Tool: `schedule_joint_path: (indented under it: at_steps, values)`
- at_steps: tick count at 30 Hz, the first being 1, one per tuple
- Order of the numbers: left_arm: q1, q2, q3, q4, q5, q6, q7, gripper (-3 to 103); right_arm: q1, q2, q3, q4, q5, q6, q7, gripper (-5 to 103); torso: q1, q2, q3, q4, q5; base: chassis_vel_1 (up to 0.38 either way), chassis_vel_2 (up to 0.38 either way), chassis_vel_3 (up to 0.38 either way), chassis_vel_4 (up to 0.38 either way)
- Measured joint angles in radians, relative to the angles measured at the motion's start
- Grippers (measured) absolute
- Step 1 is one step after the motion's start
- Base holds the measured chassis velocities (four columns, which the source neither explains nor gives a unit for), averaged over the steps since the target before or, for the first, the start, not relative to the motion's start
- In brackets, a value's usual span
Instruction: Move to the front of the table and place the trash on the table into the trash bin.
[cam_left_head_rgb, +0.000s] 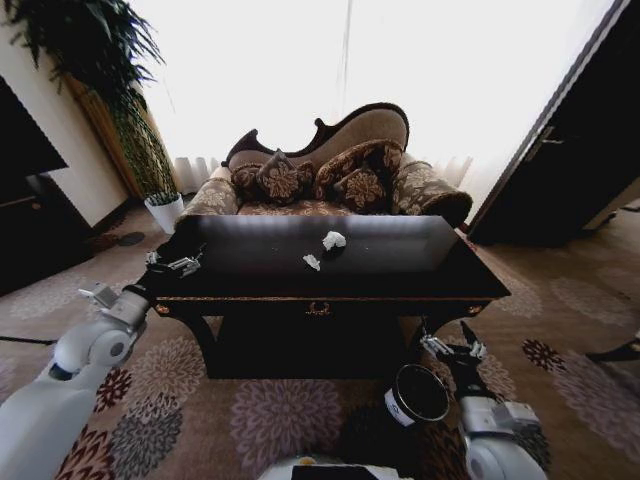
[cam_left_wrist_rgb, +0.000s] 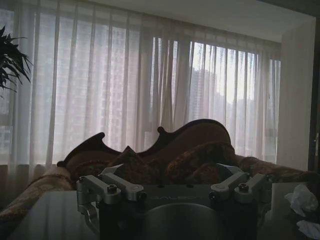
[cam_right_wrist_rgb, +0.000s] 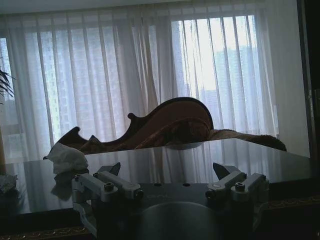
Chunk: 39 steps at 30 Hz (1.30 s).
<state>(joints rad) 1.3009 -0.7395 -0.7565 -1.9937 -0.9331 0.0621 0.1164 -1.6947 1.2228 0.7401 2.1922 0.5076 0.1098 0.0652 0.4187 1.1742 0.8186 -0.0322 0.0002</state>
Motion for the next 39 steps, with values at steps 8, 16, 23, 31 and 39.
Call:
schedule_joint_path:
  at_steps: [8, 16, 23, 31, 39]
  values:
    - [0.000, 0.000, 0.000, 0.000, 0.000, 0.000, 0.000, 100, 0.098, -0.245, -0.017, -0.024, 0.098, -0.071, 0.019, 100, 0.000, 0.000, 0.000, -0.0003, 0.0002, 0.000, 0.000, 0.000, 0.000]
    - [0.000, 0.000, 0.000, 0.000, 0.000, 0.000, 0.000, 100, 0.342, -0.487, -0.128, -0.116, 0.332, -0.133, 0.045, 100, 0.000, 0.000, 0.000, -0.0003, -0.0001, 0.000, 0.000, 0.000, 0.000]
    - [0.000, 0.000, 0.000, 0.000, 0.000, 0.000, 0.000, 100, 0.647, -0.576, -0.357, -0.232, 0.449, -0.158, 0.048, 100, 0.000, 0.000, 0.000, -0.0001, -0.0002, 0.000, 0.000, 0.000, 0.000]
    - [0.000, 0.000, 0.000, 0.000, 0.000, 0.000, 0.000, 100, 0.994, -0.547, -0.718, -0.374, 0.456, -0.158, 0.037, 100, 0.000, 0.000, 0.000, -0.0002, -0.0004, 0.000, 0.000, 0.000, 0.000]
    - [0.000, 0.000, 0.000, 0.000, 0.000, 0.000, 0.000, 100, 1.163, -0.479, -0.936, -0.498, 0.465, -0.153, 0.051, 100, 0.000, 0.000, 0.000, -0.0001, -0.0002, 0.000, 0.000, 0.000, 0.000]
